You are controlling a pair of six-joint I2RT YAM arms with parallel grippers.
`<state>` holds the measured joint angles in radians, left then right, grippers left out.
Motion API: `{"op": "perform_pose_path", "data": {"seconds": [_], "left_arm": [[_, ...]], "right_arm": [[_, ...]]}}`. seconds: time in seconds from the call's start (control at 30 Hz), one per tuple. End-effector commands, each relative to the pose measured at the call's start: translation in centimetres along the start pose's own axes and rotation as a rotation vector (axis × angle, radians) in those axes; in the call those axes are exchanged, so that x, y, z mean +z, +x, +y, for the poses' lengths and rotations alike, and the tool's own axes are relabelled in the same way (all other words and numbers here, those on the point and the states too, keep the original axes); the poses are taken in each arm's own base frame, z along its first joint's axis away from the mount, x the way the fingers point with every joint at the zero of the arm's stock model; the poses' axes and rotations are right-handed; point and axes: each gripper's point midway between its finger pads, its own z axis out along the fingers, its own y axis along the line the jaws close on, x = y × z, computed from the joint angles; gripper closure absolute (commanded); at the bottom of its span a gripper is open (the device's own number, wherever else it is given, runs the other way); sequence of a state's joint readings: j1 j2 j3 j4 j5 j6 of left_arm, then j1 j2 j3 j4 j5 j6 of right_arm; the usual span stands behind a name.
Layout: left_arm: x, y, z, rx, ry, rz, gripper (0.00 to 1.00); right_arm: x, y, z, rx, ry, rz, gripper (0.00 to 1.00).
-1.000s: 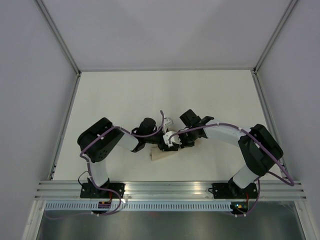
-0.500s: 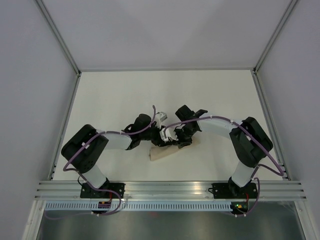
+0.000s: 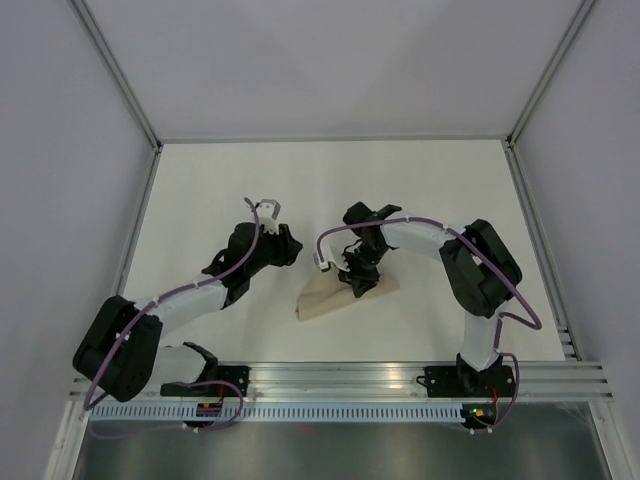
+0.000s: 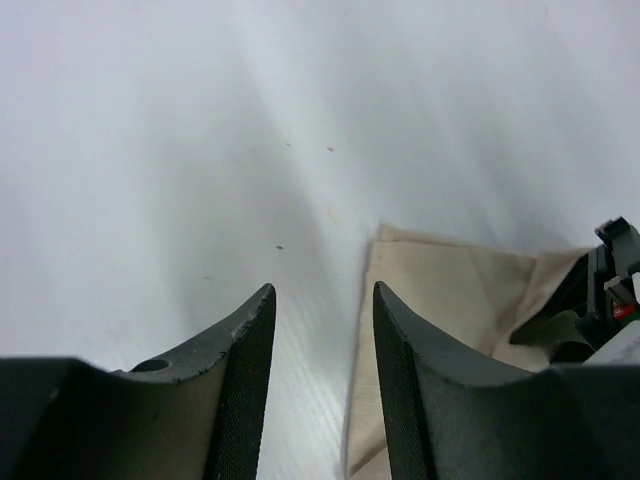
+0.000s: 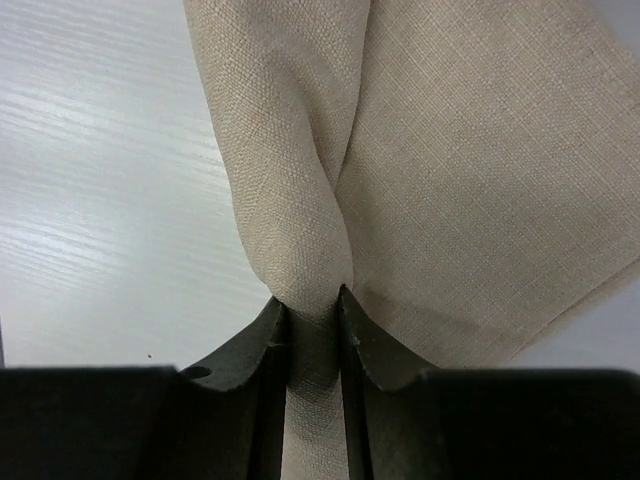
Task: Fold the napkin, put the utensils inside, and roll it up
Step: Roll the napkin with the utensil
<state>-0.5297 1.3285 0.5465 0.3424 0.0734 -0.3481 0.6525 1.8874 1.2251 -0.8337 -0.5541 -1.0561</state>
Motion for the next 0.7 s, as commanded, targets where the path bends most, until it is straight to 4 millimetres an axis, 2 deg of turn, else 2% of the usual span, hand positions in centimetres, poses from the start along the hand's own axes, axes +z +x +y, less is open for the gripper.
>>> {"op": "perform_pose_path", "data": {"seconds": [0.0,0.1,0.13,0.17,0.23,0.33,0.47,0.6,0.67], "left_arm": [[-2.5,-4.4,2.0,-0.071,-0.125,-0.207,0.5],[-4.5,-6.6,1.8,-0.082,-0.125,-0.326,0.48],[-5.9,-8.1,1.2,-0.078,-0.101,-0.391,0.48],[-6.6,-8.6,1.0,-0.073,-0.09,-0.424,0.48],[-8.6,-10.3,0.2,-0.042,-0.058,-0.506,0.48],[-10.4,-11.4,-1.0,0.036,-0.014,-0.561,0.47],[-11.1,-11.6,-3.1,0.152,0.049,-0.539,0.46],[-10.7,-10.2,-4.8,0.28,0.058,-0.468,0.46],[-10.2,-9.3,-6.6,0.361,0.089,-0.434,0.47]], "right_arm": [[2.1,2.6,2.6,0.139,-0.159,0.083,0.89],[2.1,2.5,2.2,0.196,-0.196,0.077,0.9],[2.4,2.7,2.1,0.217,-0.217,0.082,0.9],[2.2,2.5,1.6,0.227,-0.214,0.073,0.9],[2.3,2.5,1.9,0.259,-0.252,0.077,0.9],[2.4,2.3,1.5,0.291,-0.269,0.082,0.9],[2.8,2.3,0.7,0.318,-0.272,0.095,0.9],[3.2,2.5,0.2,0.356,-0.283,0.104,0.9],[3.5,2.7,-0.2,0.37,-0.282,0.107,0.9]]}}
